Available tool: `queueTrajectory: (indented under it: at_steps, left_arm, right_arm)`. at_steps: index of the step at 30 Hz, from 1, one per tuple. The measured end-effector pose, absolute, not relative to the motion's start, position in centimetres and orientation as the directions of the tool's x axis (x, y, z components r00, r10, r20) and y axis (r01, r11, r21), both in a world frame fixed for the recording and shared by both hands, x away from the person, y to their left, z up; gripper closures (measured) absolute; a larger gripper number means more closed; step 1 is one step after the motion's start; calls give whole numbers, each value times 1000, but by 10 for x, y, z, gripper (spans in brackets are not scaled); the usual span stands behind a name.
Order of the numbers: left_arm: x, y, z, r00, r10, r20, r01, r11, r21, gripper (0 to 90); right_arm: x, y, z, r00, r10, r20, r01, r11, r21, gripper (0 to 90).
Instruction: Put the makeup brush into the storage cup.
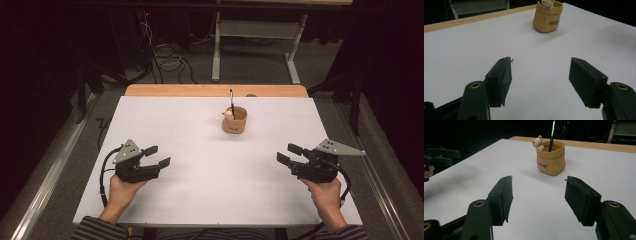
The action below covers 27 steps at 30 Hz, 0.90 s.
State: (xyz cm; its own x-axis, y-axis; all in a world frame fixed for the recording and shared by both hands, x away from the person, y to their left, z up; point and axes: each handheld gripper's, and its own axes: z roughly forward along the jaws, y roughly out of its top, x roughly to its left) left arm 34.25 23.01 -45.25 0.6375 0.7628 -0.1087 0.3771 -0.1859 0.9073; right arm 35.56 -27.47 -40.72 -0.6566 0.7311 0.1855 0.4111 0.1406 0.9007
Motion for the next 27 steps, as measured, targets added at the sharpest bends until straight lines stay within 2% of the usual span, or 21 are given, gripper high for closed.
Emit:
queueTrajectory:
  at_steps: [27]
  left_arm:
    - [342,230,-452,643,757,-114,375,-182,909,347]
  right_arm:
    - [351,-271,-432,-655,734,178,435,175,883,398]
